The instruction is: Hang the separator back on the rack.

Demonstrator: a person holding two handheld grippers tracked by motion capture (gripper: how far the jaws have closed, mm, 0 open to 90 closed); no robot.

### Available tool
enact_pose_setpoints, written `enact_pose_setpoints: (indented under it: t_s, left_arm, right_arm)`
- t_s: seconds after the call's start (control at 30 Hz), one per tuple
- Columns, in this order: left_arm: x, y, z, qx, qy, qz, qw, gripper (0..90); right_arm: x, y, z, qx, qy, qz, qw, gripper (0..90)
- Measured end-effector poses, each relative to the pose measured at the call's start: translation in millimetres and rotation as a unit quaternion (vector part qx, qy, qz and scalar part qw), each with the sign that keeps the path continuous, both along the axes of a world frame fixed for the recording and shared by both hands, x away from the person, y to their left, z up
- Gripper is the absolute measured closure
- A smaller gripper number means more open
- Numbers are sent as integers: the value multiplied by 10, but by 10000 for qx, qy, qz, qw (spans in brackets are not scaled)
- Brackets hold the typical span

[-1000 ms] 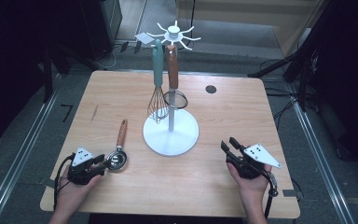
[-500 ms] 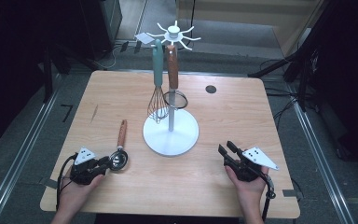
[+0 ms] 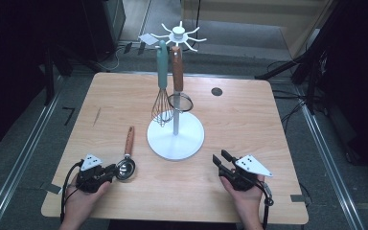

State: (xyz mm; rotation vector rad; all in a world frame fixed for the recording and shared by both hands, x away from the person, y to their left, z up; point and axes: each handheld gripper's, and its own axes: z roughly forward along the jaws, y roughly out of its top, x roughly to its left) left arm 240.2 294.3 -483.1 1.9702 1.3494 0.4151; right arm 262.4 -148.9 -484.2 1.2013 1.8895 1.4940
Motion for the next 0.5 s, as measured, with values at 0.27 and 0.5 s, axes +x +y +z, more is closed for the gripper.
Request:
enact_pose_setpoints:
  t_s: [0.27, 0.5]
  left_arm:
    - [-172, -162, -5, -38, 42, -310, 9995, 703]
    - [-217, -324, -17, -103, 55, -532, 9985, 669]
  right_arm:
    - [-69, 297, 63, 52, -20, 361, 9993, 592]
    - [-73, 509, -7, -18, 111, 708, 9974, 593]
